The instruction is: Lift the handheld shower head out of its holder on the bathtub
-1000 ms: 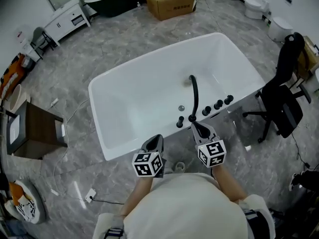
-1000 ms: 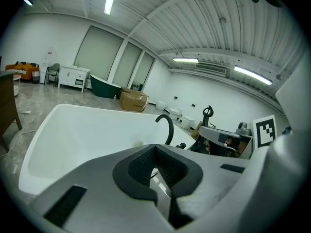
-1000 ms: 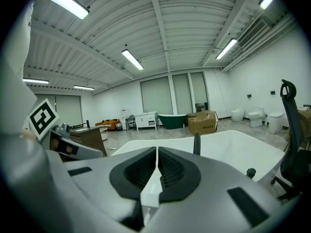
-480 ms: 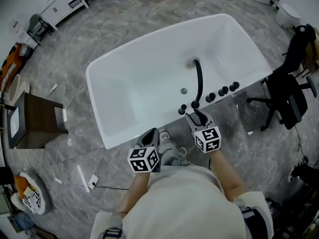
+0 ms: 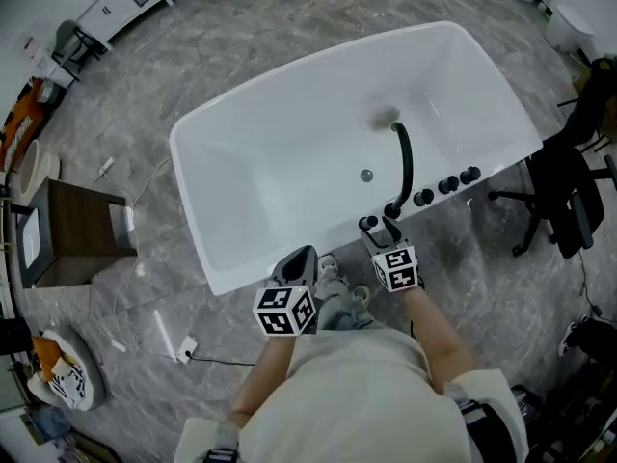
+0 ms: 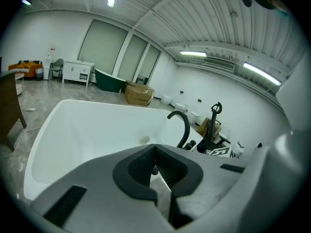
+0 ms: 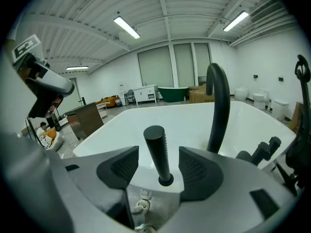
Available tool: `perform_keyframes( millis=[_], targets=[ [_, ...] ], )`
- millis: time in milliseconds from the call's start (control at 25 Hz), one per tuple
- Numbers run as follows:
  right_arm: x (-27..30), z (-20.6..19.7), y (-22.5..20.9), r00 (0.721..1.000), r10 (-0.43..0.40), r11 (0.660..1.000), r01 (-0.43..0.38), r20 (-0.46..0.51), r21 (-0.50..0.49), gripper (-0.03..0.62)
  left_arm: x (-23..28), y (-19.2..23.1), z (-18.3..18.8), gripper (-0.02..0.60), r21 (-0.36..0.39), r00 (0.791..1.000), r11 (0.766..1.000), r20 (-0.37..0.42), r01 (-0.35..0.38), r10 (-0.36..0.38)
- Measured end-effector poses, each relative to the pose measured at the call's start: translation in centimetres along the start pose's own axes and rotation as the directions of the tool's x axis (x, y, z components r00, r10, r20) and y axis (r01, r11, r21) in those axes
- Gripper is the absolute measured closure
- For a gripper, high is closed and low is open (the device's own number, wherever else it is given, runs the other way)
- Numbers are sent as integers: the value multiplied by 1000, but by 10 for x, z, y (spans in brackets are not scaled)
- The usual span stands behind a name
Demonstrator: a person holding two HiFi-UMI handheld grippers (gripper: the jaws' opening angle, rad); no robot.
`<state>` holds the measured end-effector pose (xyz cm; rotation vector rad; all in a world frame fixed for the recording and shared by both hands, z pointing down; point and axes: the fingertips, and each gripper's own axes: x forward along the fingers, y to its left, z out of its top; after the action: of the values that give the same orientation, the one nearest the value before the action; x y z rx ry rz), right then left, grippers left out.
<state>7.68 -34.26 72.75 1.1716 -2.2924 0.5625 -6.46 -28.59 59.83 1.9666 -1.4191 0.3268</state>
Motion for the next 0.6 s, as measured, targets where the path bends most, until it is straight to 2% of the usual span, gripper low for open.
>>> perform_keyframes(
  millis=[480, 600],
  targets=[
    [56, -44, -8, 982, -1, 1000, -2, -188, -14, 349, 28, 11, 2, 561, 15, 996, 999, -78, 35, -33],
    [63, -53, -10, 975, -3, 999, -5, -220, -38, 374, 33, 10, 1, 561, 17, 995, 999, -93, 37, -35]
  ],
)
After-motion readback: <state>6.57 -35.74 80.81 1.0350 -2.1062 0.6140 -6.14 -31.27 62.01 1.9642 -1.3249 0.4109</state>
